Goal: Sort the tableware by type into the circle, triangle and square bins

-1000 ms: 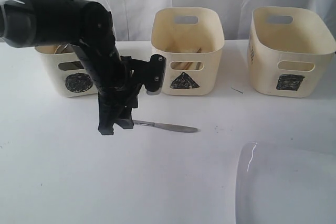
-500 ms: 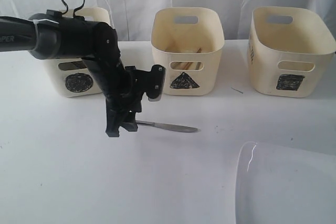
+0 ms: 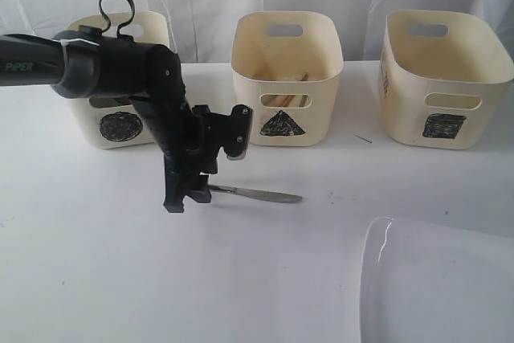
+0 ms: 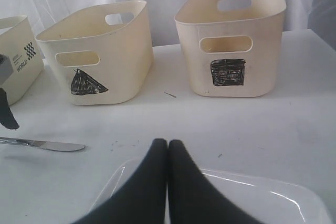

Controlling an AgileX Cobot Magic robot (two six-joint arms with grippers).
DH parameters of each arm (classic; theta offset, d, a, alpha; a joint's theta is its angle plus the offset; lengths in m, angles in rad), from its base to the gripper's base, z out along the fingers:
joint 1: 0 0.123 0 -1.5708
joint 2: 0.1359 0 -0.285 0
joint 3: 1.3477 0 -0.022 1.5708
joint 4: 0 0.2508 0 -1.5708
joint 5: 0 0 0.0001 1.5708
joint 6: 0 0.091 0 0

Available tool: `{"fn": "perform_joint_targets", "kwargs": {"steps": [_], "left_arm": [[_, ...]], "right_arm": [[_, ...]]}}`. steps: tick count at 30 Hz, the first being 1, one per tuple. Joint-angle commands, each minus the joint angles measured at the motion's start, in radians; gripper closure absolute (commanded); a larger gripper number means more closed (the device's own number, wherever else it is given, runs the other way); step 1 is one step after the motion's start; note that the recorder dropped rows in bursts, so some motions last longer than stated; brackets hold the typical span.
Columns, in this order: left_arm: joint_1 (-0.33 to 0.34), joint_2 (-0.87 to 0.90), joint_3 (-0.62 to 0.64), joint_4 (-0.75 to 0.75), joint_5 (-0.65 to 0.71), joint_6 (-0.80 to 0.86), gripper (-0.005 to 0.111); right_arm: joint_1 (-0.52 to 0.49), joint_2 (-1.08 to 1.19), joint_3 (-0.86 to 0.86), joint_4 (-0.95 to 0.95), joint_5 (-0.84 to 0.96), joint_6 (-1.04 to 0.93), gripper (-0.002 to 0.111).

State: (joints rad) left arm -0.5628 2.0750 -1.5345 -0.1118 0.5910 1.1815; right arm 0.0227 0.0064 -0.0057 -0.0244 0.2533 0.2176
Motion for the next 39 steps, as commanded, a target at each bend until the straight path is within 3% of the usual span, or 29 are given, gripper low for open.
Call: {"fn": "perform_joint_targets", "kwargs": {"steps": [1, 11, 39], "left_arm": [[0.003, 0.015, -0.003, -0.015, 0.0, 0.0, 0.05], [0.003, 0.061, -0.003, -0.015, -0.031, 0.004, 0.05], [0.003, 0.082, -0.003, -0.115, 0.056, 0.002, 0.05]], "right_arm": [[-0.004, -0.006, 0.006, -0.001, -0.008, 0.003, 0.108], [-0.004, -0.006, 0.006, -0.001, -0.008, 0.003, 0.108], [-0.004, -0.006, 0.006, -0.001, -0.008, 0.031, 0.108]]}}
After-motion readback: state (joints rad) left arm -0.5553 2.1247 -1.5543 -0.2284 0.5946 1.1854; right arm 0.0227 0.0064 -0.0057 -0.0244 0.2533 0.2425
